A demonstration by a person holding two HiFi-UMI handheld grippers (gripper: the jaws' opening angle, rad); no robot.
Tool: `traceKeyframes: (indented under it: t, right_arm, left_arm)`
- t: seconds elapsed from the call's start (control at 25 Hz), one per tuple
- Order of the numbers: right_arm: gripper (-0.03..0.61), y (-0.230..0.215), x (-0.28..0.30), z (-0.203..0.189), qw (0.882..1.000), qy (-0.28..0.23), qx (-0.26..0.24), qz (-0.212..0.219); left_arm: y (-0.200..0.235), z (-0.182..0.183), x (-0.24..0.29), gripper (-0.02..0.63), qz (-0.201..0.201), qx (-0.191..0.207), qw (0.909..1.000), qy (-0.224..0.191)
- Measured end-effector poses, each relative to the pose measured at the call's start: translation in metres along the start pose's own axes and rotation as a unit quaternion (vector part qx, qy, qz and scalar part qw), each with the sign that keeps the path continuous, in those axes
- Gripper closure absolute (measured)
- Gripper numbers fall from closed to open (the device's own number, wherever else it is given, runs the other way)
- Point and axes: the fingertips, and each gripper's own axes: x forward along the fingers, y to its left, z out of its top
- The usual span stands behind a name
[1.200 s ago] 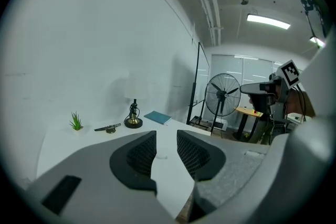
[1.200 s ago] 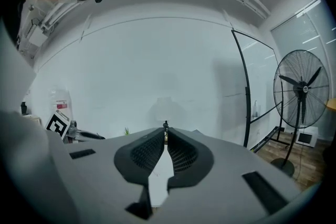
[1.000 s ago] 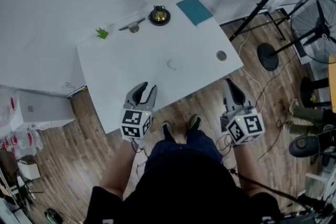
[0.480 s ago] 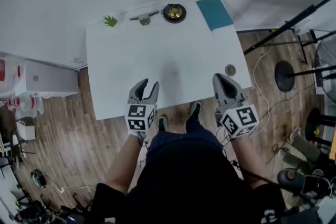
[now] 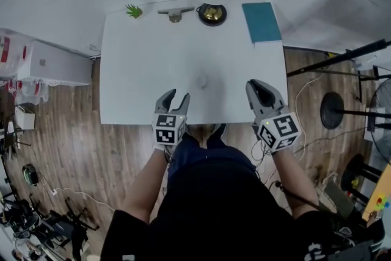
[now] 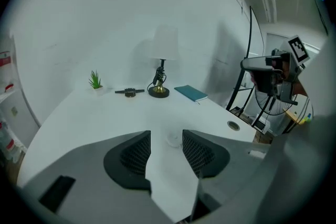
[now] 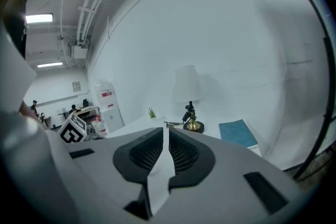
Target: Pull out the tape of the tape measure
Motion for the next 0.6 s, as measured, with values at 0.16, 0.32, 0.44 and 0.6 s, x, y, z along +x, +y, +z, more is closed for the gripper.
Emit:
traceKeyframes:
  t: [0.16,0.32,0.44,0.6]
  right_arm:
    - [0.504,0.003,0.042,-0.029,0.992,0.067,-0.089,0.061]
    - [0.452,0.018,0.087,-0.054,0.965,0.122,-0.179,0.151]
    - [0.42,0.028,0.114,-0.073,0.941,0.155,-0.221,0.205]
    - [0.365,0.041,0.142,-0.109,0.904,0.208,-0.267,0.263]
  left_arm:
    - [0.009,-0.002,-0.009,0.428,0.006,0.001,0.9999,-0.01]
    - [0.026,-0.008,-0.035,0.427,0.012,0.009,0.9998,-0.014]
    - [0.037,-0.012,-0.055,0.428,0.018,0.019,0.9996,-0.011]
    - [0.051,-0.021,-0.071,0.428,0.025,0.004,0.9997,-0.006]
